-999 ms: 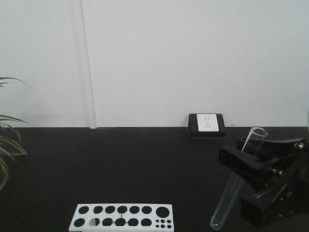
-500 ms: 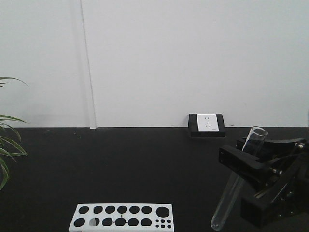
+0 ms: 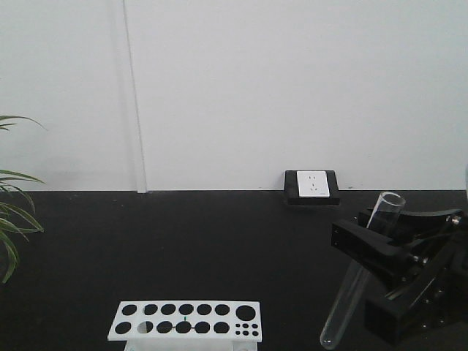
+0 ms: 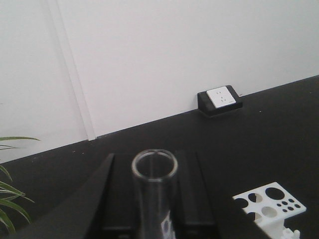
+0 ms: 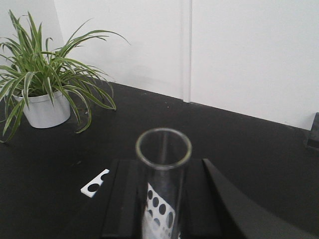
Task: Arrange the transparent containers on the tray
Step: 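Drive the base to the yellow tray holding both tubes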
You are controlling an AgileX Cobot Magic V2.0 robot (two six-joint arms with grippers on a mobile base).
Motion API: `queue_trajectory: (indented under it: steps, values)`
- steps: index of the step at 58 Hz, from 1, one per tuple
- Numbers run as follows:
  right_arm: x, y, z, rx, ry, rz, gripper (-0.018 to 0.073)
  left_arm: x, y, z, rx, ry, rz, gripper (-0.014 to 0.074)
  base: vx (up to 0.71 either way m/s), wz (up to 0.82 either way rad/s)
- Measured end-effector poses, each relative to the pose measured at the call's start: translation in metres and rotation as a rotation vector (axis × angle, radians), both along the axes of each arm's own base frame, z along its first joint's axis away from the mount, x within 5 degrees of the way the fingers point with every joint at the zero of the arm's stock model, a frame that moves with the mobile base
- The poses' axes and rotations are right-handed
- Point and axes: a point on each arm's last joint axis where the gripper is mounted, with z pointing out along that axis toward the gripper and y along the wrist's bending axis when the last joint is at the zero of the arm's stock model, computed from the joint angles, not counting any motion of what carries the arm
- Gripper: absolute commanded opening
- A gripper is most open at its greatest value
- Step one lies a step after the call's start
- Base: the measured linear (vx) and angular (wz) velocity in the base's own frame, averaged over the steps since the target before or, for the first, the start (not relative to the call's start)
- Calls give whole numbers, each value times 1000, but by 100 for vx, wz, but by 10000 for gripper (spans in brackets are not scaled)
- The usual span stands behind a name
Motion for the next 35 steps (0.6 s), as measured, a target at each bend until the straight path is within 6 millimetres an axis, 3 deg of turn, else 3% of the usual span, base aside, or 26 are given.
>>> queue_trajectory:
  steps: [35]
  values:
    - [0,0,0,0,0,0,81,0,0,0,0,0,0,100,-18,-3]
